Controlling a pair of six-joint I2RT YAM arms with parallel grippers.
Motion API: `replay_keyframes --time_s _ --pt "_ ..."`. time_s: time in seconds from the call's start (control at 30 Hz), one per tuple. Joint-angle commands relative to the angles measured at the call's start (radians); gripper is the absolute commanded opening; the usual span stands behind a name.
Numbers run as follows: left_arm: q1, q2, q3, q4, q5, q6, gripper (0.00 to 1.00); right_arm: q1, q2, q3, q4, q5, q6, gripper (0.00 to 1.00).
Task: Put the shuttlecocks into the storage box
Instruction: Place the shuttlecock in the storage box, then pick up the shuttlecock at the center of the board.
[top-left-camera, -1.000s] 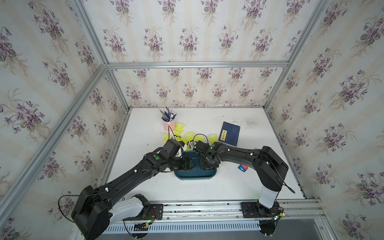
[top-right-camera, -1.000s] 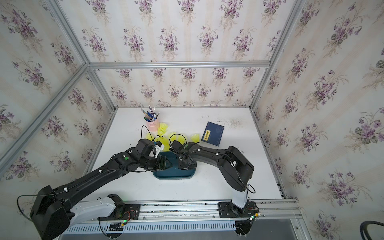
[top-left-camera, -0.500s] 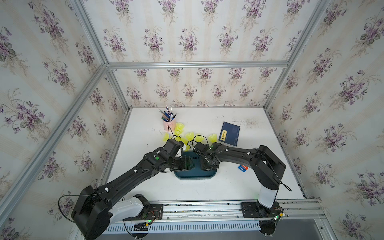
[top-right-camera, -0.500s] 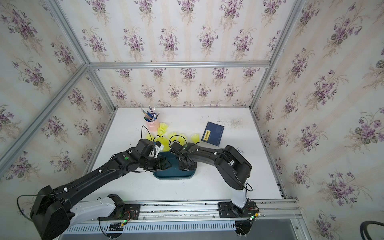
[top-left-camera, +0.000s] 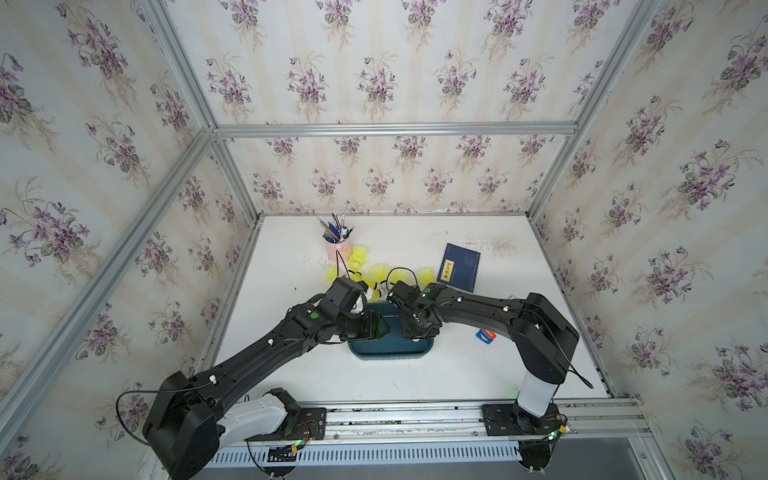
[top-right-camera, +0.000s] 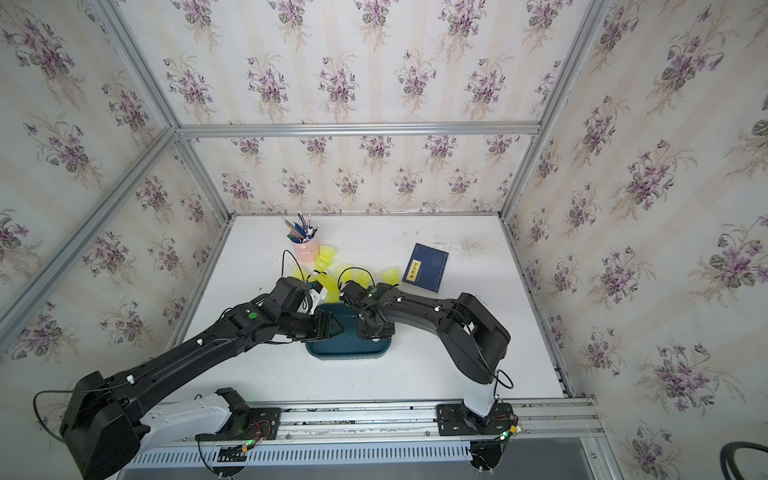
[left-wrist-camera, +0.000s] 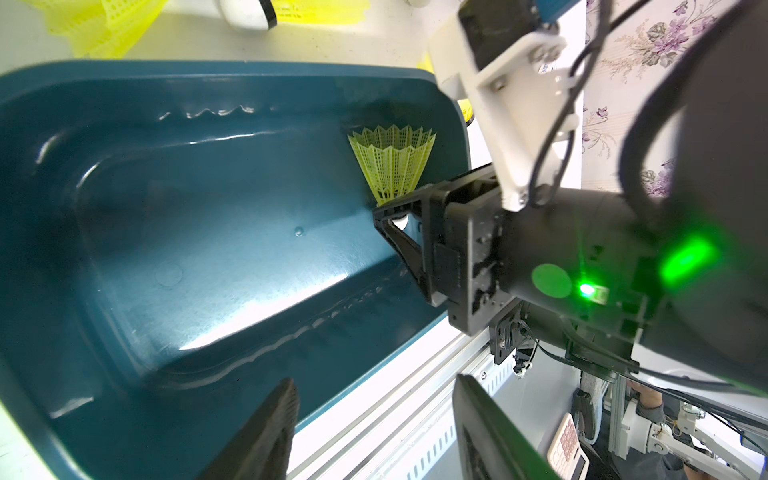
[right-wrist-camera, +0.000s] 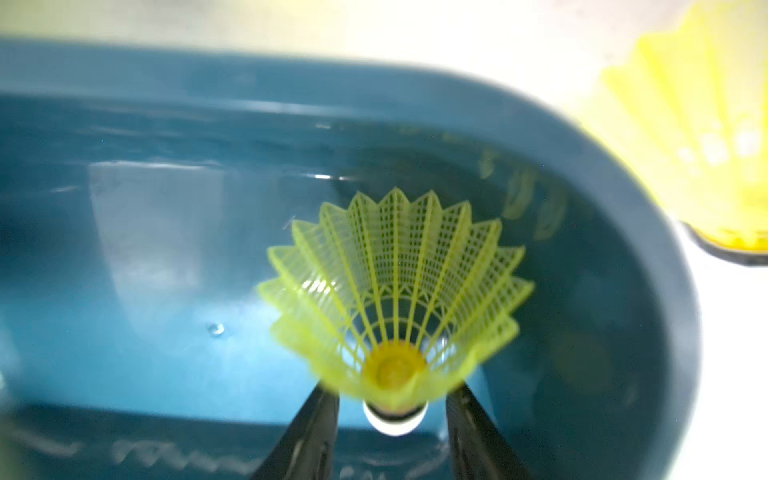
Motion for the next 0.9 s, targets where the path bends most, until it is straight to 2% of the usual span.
replay_keyframes --time_s 0.0,0.23,0.33,0.6,0.77,0.87 --pt "0.001 0.002 0.012 -0.001 0.002 0.013 0.63 0.001 -0.026 0.015 -0.039 0.007 0.012 0.48" --pt "-0.001 0.004 0.03 -0.003 0.005 0.022 0.64 0.001 -0.128 0.057 -0.102 0.026 0.025 0.51" --pt "-0.003 0.005 0.039 -0.001 0.004 0.022 0.64 -0.005 -0.171 0.083 -0.119 0.063 -0.011 0.5" --pt "-0.032 0.044 0.064 0.067 -0.014 0.026 0.64 -0.113 -0.314 -0.01 -0.041 0.075 -0.289 0.46" --pt "-0.076 0.074 0.089 0.111 -0.067 0.023 0.64 -0.224 -0.42 -0.113 0.038 -0.009 -0.448 0.45" --pt "-0.114 0.086 0.092 0.144 -0.138 0.03 0.65 -0.272 -0.468 -0.173 0.075 -0.066 -0.525 0.45"
